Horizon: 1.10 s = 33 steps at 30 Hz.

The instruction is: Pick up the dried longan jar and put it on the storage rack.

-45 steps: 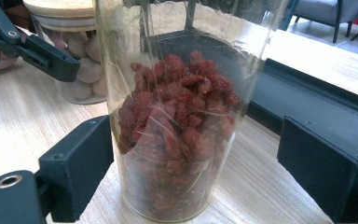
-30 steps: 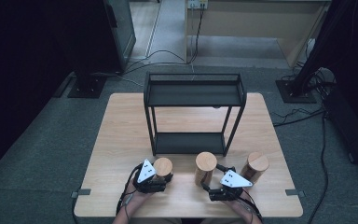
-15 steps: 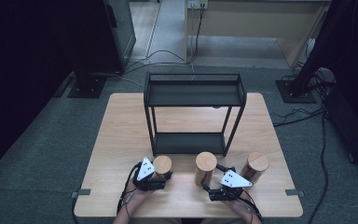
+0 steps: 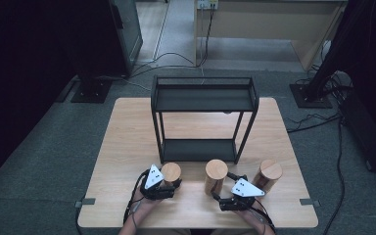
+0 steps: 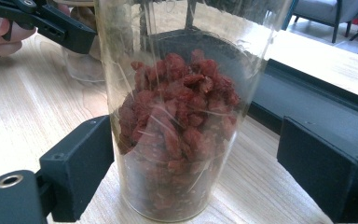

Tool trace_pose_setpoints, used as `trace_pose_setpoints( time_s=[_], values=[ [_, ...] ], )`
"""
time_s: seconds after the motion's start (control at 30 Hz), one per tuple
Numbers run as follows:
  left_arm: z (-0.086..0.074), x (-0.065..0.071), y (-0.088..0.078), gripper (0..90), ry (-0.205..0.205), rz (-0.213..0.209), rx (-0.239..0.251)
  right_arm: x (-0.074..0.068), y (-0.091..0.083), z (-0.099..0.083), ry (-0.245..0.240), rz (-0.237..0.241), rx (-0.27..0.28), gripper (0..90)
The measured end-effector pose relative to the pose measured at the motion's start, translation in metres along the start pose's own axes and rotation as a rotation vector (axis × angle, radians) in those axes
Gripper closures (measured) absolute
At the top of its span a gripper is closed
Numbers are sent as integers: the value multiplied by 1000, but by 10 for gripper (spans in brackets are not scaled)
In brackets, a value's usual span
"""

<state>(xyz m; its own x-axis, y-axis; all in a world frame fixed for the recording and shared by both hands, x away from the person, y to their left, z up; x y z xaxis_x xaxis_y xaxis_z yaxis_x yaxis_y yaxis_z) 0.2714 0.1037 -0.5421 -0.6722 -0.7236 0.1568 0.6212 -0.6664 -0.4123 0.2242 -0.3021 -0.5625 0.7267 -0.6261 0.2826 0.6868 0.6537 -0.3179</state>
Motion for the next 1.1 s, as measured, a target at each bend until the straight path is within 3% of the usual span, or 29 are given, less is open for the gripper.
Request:
trace_pose_setpoints(
  time_s=[0.57,0.77,1.1],
  values=[
    [1,-1,8,256,-11,8,11,0,0,0,-1,-1,1,106],
    [1,-1,10,256,4,11,9,0,0,0,-1,-1,1,106],
    [3,-4,15,256,-20,10,27,0,0,0,-2,-1,1,106]
  ],
)
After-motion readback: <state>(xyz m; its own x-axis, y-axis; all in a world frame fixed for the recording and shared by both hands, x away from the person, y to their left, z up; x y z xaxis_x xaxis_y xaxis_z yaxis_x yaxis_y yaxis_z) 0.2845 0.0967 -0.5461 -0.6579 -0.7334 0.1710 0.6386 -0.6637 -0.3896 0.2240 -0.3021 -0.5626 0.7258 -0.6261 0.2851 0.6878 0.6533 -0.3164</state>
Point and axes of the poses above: each handheld gripper's, and its own axes: y roughly forward along the jaws, z roughly out of its top, x roughly to its right, the point moved 8 cm from there along y, roughly forward along the jaws, and after that the axes turned 11 degrees about -y, right-handed, at the moved point
